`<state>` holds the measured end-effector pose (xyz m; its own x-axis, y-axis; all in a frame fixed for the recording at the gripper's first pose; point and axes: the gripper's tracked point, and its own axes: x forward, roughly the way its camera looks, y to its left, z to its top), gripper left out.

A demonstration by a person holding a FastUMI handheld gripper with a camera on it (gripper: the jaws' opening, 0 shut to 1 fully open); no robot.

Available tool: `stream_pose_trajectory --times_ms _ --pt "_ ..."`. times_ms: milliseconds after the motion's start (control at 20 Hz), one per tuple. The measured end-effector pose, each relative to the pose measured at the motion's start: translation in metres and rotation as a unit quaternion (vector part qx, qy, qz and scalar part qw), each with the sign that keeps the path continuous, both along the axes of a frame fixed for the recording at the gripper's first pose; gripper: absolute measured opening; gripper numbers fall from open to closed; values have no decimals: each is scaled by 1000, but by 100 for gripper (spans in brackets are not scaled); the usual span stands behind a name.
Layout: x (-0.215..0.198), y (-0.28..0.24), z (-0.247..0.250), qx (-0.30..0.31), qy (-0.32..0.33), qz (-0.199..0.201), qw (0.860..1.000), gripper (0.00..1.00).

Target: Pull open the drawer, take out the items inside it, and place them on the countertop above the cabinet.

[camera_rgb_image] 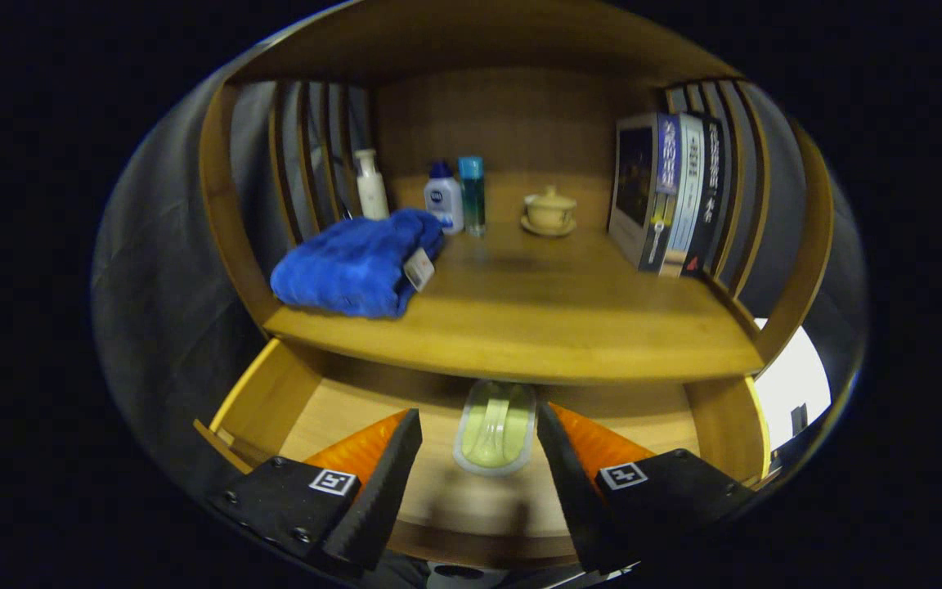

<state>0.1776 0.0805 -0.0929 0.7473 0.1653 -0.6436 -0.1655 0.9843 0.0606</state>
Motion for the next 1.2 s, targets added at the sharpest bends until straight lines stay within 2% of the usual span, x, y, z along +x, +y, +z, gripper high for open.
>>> stream_pose_trajectory --times_ms 150,300,500,650,800,850,1100,1200 --pt "6 1 -31 3 68 -11 998 85" --pt "16 1 -49 -15 104 -16 994 80" --pt "27 -1 -69 -41 127 -16 991 75" --pt "36 -5 -77 -43 130 -28 990 67" --pt "32 -9 -77 -37 126 -31 991 32" --pt "24 -9 -76 -34 128 -27 991 29" --pt "-11 -1 -70 -19 130 1 991 29" --pt "-5 -3 -69 -32 117 3 993 38"
